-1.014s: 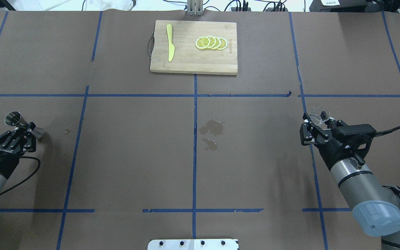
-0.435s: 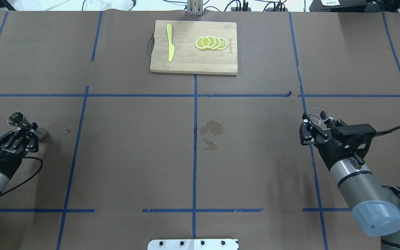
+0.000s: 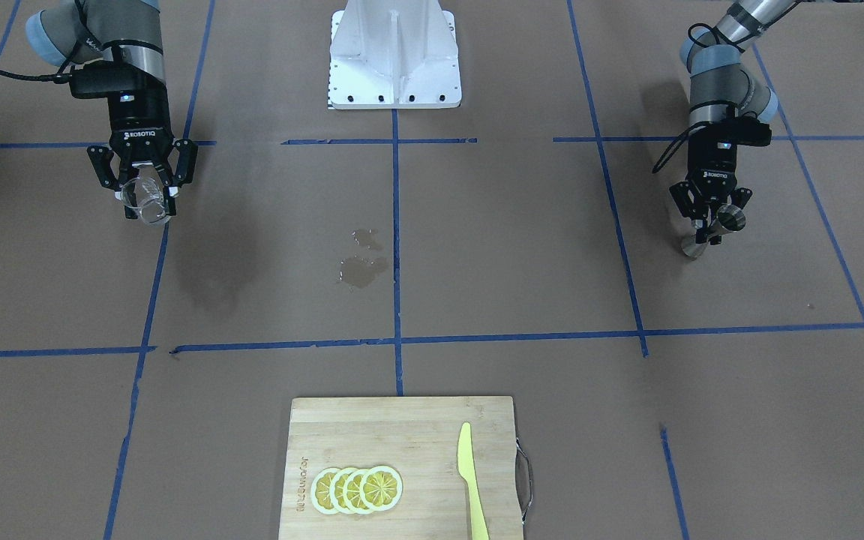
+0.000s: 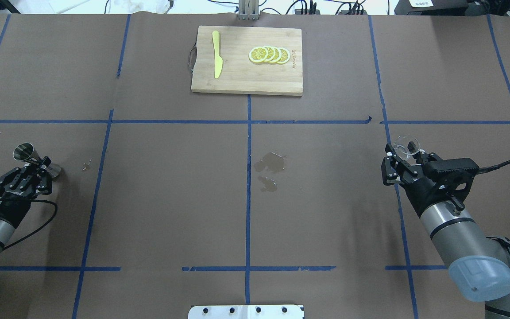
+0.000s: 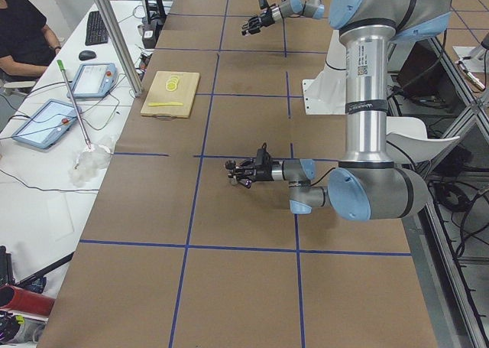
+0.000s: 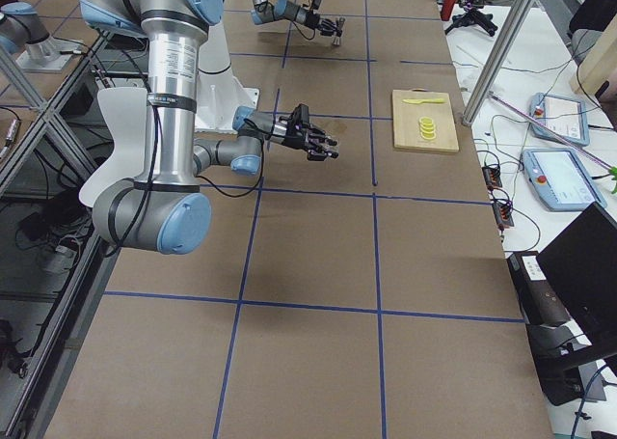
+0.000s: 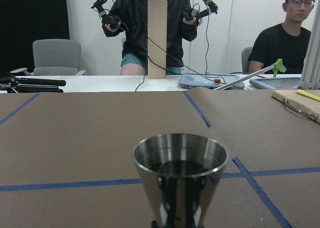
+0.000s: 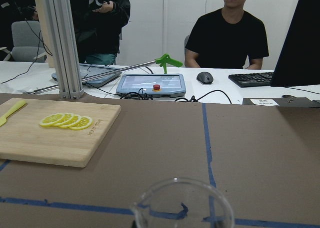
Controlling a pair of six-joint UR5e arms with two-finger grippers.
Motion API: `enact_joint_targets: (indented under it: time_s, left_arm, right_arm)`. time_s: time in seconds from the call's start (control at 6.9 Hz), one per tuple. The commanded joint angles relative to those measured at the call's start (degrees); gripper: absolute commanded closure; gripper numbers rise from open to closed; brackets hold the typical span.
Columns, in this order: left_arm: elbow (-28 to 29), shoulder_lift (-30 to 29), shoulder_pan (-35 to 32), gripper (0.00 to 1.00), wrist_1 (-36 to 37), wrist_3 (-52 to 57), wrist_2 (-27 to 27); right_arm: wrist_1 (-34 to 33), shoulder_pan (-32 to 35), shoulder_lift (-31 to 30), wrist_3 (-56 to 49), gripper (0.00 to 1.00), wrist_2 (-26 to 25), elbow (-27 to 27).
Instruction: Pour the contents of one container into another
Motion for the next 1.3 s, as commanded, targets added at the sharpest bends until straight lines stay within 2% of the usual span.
enact_joint_targets:
  time_s: [0.0,0.58,0.72,0.87,1.16]
  left_arm:
    - [0.03,0.07,0.03,0.94,0.07,0.1,-0.13]
    - [-0.05,-0.02,0.03,0.9,0.51,0.1,-0.22]
    - [-0.05,-0.02,0.03,0.64,0.51,0.18,-0.65]
    - [-0.05,-0.02,0.12,0.01,0.42,0.1,-0.66]
    - [-0.49,0.07,0.03,0.0,0.42,0.27,-1.88]
  right_arm:
    - [0.0,-0.09,0.01,0.0,1.0,0.0,0.0]
    - [0.0,-0.09,0.01,0.0,1.0,0.0,0.0]
    - [0.0,-0.09,0.01,0.0,1.0,0.0,0.0]
    - [0.0,-0.09,0.1,0.0,1.0,0.0,0.0]
    - [0.0,-0.09,0.1,0.0,1.0,0.0,0.0]
